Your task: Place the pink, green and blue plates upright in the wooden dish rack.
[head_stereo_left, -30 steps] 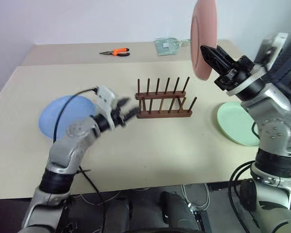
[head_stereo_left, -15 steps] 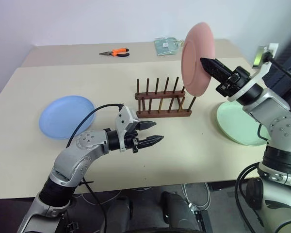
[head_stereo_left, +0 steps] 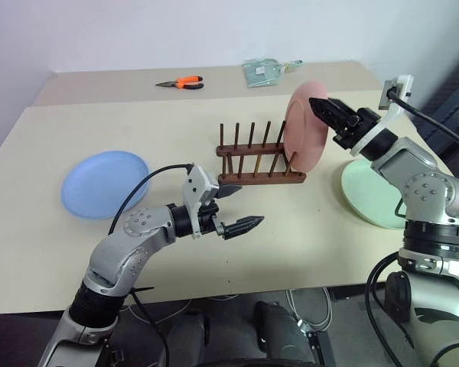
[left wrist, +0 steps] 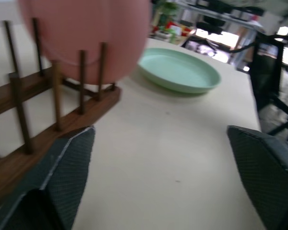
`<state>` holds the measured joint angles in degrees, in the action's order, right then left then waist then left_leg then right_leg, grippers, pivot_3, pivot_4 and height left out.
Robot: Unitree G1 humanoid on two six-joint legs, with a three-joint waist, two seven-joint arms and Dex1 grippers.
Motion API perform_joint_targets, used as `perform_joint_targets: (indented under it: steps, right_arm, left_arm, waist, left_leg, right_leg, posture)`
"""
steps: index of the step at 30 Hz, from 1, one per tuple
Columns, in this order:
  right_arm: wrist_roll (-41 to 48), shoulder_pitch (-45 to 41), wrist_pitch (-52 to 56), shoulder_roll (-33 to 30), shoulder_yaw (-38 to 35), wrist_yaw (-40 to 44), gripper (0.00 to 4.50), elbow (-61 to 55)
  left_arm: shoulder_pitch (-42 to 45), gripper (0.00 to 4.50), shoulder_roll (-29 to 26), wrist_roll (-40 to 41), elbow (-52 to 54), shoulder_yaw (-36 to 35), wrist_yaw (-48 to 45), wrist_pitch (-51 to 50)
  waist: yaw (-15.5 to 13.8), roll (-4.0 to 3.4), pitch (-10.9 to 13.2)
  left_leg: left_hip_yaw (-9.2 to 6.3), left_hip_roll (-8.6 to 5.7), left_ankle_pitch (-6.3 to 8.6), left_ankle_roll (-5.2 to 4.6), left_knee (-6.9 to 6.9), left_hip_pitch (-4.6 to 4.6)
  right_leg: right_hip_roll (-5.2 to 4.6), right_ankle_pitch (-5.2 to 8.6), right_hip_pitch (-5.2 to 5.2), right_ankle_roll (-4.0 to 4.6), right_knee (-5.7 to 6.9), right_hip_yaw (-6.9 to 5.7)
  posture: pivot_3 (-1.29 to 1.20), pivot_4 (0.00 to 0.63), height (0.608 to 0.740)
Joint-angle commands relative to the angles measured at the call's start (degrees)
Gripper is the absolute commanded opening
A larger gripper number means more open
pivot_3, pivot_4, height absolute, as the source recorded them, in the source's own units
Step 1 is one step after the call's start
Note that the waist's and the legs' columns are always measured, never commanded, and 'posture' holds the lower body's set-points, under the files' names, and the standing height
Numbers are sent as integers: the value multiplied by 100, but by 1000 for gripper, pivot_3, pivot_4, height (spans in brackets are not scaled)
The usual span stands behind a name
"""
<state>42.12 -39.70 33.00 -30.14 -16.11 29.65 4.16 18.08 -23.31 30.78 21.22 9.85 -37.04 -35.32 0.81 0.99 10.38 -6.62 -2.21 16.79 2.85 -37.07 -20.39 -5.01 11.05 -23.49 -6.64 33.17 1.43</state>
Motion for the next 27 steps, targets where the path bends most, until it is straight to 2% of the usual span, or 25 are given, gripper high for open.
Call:
perform_joint_targets:
  steps: [1, 2, 5, 9, 12, 15, 19, 23, 27]
  right_arm:
    - [-108, 3, -329, -307, -326, 130, 2303, -485]
    - [-55, 143, -320, -466, -452, 259, 2303, -652]
    - [832, 1006, 439, -1248, -1297, 939, 2303, -1292]
    - [581, 2371, 728, -2016, -1709, 1387, 2303, -1488]
    - [-585, 3473, 319, -2446, -1042, 1452, 2303, -1579]
    - [-1513, 3925, -147, -2459, -259, 1248, 2303, -1586]
    - [-2620, 3777, -491, -2263, 696, 713, 2303, -1098]
    - [-3026, 3439, -618, -1997, 1063, 522, 2303, -600]
    - [-3511, 3126, -835, -1941, 1271, 356, 504, -197]
  left_arm:
    - [118, 4474, -3, -176, 45, -41, -53, 245]
    - [124, 4474, -37, -236, 66, 14, -114, 299]
    - [155, 4474, -36, -307, 110, 151, -207, 301]
    - [223, 4474, 41, -365, -7, 301, -363, 334]
    - [324, 4474, 47, -495, -136, 490, -557, 417]
    - [467, 4474, 100, -554, -270, 547, -666, 460]
    - [561, 4474, 162, -578, -337, 508, -721, 446]
    - [466, 4474, 156, -578, -228, 458, -675, 406]
    - [333, 4500, 95, -626, -123, 426, -617, 391]
  waist:
    - [-11, 0, 0]
    - [-20, 0, 0]
    - [-166, 0, 1]
    - [-150, 7, -1]
    - [-118, 5, -3]
    - [-12, -7, -5]
    - [16, -12, -8]
    - [-19, -10, -7]
    - [-16, -6, -8]
  left_leg:
    - [0, 0, 0, 0, 0, -1]
    - [0, -1, 0, 0, -1, -4]
    - [-7, -4, 2, -4, -1, -9]
    - [0, -6, 6, -11, -4, -4]
    - [8, -3, 7, -11, -6, 1]
    - [13, 2, 7, -10, -5, 1]
    - [14, 2, 7, -10, -4, 2]
    - [13, -1, 6, -9, -9, 1]
    - [11, -2, 6, -10, -12, 3]
  right_leg:
    - [0, 0, 0, 0, -1, 0]
    - [-1, 0, 0, 0, -2, 0]
    - [-2, 4, 3, 1, -10, -4]
    - [-8, 14, 14, 11, -15, -2]
    - [-7, 27, 16, -7, -9, -1]
    - [-4, 28, 17, -6, -5, -1]
    - [-4, 27, 5, -7, 1, 1]
    - [-6, 25, 5, -7, -4, 2]
    - [-6, 25, 10, -7, -4, 2]
  posture:
    - [0, 150, 740]
    - [0, 150, 740]
    - [0, 150, 740]
    - [0, 150, 740]
    - [0, 150, 740]
    - [0, 150, 740]
    - [0, 150, 740]
    - [0, 150, 740]
    - [0, 150, 740]
